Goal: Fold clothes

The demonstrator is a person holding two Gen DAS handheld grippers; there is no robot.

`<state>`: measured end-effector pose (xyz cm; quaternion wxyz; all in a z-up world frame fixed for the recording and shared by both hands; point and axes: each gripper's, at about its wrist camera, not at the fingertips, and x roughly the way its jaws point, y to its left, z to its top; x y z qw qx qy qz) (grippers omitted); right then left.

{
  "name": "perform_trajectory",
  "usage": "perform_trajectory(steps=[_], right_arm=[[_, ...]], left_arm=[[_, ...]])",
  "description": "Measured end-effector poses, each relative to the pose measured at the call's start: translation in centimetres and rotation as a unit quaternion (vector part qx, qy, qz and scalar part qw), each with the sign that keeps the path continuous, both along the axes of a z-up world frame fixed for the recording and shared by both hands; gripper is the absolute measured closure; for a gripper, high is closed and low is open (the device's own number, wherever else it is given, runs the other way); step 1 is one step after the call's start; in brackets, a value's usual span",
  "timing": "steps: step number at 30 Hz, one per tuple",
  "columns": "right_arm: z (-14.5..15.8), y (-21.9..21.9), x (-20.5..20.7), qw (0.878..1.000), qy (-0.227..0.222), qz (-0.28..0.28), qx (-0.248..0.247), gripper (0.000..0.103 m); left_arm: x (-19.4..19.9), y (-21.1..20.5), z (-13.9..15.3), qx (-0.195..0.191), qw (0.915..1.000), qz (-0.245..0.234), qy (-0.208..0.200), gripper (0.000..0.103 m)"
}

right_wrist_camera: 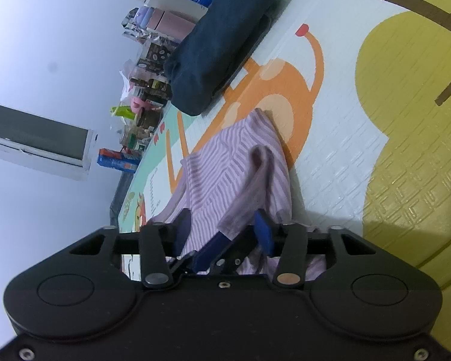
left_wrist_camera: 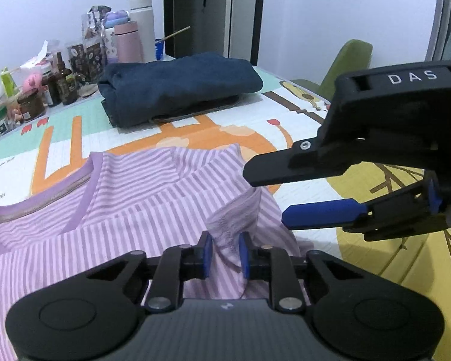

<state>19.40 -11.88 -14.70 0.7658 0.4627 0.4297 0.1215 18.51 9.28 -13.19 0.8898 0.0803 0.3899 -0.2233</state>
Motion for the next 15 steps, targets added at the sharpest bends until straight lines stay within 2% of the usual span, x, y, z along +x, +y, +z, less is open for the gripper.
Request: perform_trajectory(steps=[7, 15], right_arm=[[0.0, -0.3, -0.2, 1.0, -0.004, -0.003, 0.006, 0.055], [-0.4, -0.9, -0.7, 1.0, 0.001, -0.013, 0.013, 0.056]], left_arm=[[-0.4, -0.3, 0.2, -0.012, 0.9999, -0.004, -0.002, 0.094], [-1.3, -0.1, 0.5, -0.006, 0.9997, 0.017, -0.016, 0.099]])
